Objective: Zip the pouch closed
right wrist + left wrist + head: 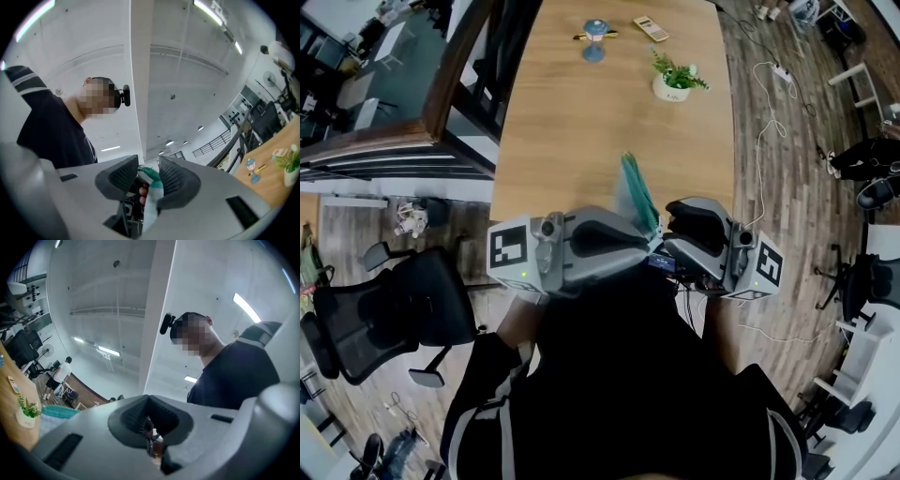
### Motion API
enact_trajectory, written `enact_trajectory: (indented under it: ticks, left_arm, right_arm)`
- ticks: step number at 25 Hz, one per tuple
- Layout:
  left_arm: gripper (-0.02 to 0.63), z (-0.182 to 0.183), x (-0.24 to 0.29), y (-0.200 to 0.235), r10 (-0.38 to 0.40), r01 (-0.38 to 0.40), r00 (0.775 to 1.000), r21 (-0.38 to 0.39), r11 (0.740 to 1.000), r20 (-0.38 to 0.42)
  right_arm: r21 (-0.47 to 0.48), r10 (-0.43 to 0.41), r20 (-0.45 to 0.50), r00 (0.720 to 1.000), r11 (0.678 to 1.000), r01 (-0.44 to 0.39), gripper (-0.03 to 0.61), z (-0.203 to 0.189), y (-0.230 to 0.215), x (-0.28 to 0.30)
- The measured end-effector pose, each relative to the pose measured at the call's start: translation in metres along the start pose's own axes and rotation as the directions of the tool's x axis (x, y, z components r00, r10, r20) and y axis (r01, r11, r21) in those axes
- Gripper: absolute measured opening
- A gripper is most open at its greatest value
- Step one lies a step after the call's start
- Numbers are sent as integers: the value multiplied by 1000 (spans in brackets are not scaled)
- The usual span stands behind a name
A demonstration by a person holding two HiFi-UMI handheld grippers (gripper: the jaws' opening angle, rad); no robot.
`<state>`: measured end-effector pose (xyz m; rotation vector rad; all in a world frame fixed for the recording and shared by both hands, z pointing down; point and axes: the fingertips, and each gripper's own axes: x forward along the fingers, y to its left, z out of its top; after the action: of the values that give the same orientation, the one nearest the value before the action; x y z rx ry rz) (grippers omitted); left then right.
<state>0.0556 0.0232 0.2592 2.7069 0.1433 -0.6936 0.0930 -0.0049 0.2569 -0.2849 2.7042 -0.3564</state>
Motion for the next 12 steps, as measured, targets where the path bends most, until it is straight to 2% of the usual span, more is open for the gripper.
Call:
enact_trajectory:
  ticks: [5,12]
  left_arm:
    - [0,-4,1,2,6,-6,999,10,1000,-50]
    - [0,1,-5,8,27,-27,999,2,1000,-20]
  right_arm:
    - [90,73,-8,997,993,-72,141,-7,5,8]
    - [149,74,53,996,985,-81,105,1,-1,-1]
